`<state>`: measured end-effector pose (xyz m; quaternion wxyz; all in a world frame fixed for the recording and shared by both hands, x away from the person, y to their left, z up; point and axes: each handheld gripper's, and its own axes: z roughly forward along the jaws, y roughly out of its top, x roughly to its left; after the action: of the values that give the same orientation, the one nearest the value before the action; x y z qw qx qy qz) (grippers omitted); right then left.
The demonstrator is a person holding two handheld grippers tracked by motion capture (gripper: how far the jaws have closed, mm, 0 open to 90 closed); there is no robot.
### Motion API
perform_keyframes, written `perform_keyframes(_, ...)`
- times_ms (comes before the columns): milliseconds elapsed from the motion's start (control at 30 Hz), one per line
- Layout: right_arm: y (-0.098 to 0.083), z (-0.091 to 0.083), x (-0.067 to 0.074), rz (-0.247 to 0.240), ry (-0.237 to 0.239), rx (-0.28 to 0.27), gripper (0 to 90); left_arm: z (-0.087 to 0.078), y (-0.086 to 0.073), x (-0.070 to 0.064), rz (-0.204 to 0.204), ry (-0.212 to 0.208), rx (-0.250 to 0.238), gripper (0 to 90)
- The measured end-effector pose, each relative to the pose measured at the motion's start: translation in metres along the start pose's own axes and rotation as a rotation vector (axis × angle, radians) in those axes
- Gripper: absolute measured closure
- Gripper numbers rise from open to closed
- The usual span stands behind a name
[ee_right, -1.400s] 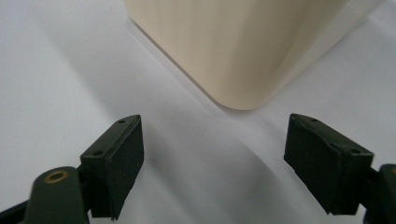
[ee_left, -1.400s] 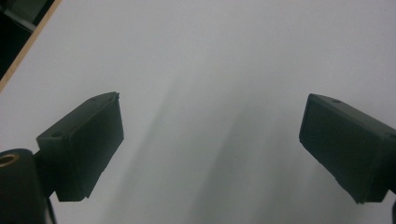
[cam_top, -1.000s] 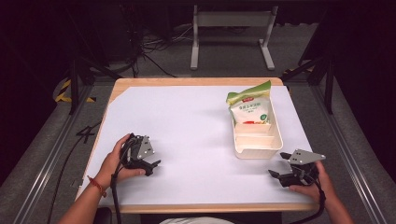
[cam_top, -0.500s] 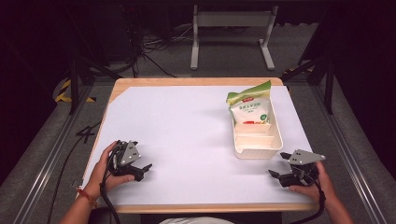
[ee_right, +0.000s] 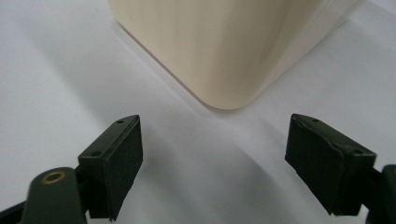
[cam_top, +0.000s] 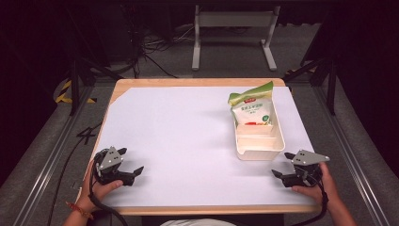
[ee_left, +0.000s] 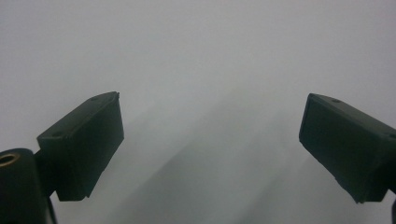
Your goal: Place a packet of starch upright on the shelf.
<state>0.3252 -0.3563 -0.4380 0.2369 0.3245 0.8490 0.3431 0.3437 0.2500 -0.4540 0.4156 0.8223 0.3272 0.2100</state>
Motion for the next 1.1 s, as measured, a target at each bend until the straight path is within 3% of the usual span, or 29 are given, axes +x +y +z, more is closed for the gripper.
perform_keyframes(300,-0.0006,-0.001,-0.0016,0.003,-0.024,-0.006,18.2,0.0012,0.0022,-0.0012,0.004,-0.001,-0.01,7.3)
perform_keyframes(1100,-0.001,0.0,-0.0028,0.005,-0.023,-0.005,17.8,0.0048,0.0039,-0.0011,0.011,-0.016,-0.005,7.2)
